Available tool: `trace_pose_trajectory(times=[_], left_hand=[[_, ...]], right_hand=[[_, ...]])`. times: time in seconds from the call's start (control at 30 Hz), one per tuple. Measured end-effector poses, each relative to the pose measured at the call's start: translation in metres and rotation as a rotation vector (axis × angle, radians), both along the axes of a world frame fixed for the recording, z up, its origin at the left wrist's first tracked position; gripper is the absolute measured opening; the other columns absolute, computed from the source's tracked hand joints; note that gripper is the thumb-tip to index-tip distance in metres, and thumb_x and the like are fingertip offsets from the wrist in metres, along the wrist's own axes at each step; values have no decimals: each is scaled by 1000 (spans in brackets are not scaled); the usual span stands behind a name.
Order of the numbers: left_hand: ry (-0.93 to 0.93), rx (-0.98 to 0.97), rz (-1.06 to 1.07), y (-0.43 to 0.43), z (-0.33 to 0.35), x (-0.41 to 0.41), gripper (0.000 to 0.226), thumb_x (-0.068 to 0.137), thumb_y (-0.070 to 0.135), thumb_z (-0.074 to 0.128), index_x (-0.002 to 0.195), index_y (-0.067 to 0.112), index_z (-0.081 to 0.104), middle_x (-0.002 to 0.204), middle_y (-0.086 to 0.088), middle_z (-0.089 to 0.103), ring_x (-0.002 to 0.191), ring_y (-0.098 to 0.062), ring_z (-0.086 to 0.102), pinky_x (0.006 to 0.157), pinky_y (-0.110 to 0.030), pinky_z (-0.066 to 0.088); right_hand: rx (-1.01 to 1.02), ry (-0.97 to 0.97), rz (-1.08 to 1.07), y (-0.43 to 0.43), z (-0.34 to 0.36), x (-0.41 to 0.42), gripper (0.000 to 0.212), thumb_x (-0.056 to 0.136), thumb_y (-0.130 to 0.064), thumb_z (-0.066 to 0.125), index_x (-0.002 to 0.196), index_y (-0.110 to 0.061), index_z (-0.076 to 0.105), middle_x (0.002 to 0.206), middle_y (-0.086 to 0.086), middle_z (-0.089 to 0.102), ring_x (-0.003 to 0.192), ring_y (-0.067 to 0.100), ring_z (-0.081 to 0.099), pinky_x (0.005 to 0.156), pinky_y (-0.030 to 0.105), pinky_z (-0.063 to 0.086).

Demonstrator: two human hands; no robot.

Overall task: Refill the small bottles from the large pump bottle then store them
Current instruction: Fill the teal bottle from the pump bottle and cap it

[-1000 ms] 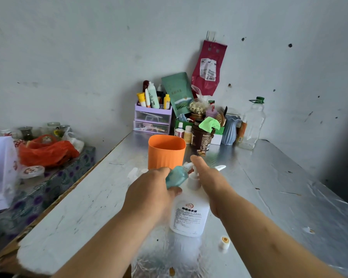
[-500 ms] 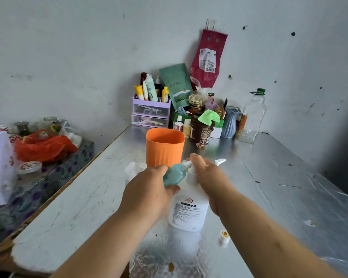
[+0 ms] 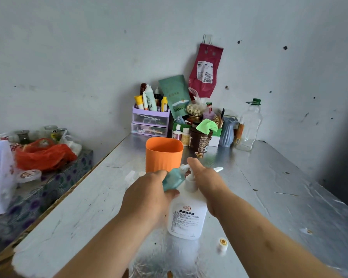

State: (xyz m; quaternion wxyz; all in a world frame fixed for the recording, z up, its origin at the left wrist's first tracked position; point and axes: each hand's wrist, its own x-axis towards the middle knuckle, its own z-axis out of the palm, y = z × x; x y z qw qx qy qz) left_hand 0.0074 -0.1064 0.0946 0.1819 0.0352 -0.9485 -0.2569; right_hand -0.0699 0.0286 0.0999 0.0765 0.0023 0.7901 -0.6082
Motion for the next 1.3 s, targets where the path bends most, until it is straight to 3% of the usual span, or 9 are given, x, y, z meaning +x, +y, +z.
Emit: trace_pose_trajectory(times=[0.37,0.53,0.8,0.93,1.1,1.3], left_hand=[[23,27,-9,-2,-10,-2,26,85,48,66,95,28,55,93,8,63,82,-17,60,67,-31,47],[-4,21,-4,-4,-14,-4,25,85,48,67,97,29,56,93,9,62,81,-14,59,66,-30,46],[-26,11,-2,-1,-2,-1,26,86,49,66,95,29,52,95,8,63,84,-17,59,65,-29,42],[-18,7,4,0,2,1,27,85,48,66,91,30,48,93,8,63,81,-16,56,60,-29,36],[-6,16,-1,-1,0,0,25,86,48,66,91,31,48,92,8,62,79,-15,56,61,-29,38],[0,31,-11,-2,-6,-2,25,85,47,67,89,30,49,89,9,62,78,-14,58,59,-28,39]], right_hand=[[-43,29,11,-1,-11,-6,43,73,-57,51,85,-17,63,81,8,60,79,26,57,76,37,45],[-64,41,8,0,-21,-4,44,81,-58,51,93,-18,66,86,7,64,85,26,60,90,43,49],[-71,24,-4,0,-3,4,41,87,-52,47,87,-15,65,84,7,63,78,24,59,76,34,45],[-78,17,-21,1,-4,5,43,85,-55,48,79,-16,65,86,9,66,82,26,61,82,38,48],[-92,-8,-22,0,-9,2,48,78,-60,49,84,-16,68,95,14,71,92,32,66,91,43,49],[-59,33,-5,1,-14,-2,47,82,-57,48,89,-13,65,85,7,65,82,25,61,83,36,48]])
